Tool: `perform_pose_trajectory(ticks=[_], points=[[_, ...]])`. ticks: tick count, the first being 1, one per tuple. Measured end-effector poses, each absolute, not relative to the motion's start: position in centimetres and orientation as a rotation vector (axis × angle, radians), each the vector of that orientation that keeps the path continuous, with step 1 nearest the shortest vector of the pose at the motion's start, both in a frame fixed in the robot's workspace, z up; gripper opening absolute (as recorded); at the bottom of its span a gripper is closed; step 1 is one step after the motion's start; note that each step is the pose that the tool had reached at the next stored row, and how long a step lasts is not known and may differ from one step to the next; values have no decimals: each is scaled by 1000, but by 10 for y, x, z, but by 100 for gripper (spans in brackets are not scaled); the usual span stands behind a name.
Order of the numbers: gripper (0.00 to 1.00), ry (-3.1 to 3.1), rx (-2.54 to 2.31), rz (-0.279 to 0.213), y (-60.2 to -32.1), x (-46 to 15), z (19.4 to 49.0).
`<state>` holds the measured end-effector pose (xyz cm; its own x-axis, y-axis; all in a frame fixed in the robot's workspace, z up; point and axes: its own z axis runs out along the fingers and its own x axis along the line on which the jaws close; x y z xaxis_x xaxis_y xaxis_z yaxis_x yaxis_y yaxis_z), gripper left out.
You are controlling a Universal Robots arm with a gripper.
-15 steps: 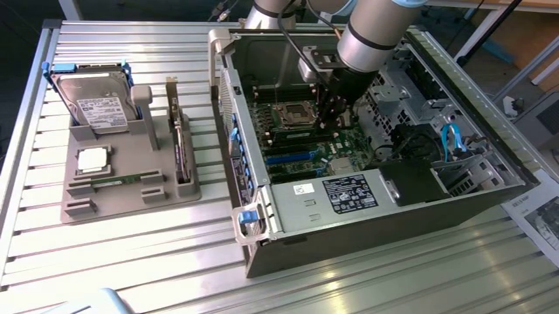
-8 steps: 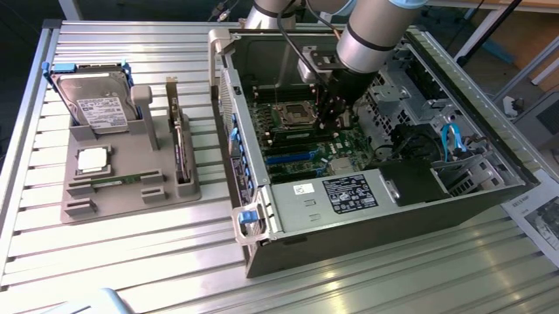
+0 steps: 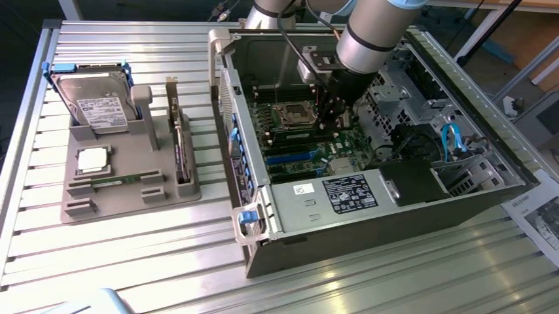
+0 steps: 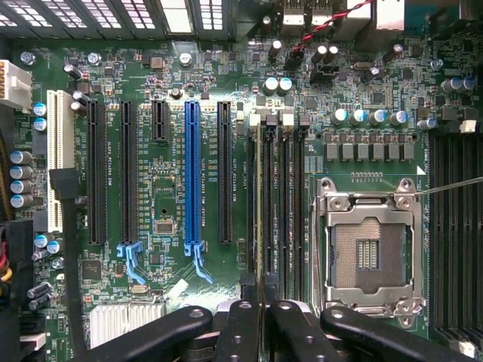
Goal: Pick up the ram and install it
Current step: 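Insert the ram into the slot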
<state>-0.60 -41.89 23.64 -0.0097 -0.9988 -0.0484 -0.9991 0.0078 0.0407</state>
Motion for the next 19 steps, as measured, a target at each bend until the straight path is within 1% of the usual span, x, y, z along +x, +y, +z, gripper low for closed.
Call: perform_pose_trajectory(ticks=[19], points=[[12, 2225, -2207, 98, -419, -4, 236]])
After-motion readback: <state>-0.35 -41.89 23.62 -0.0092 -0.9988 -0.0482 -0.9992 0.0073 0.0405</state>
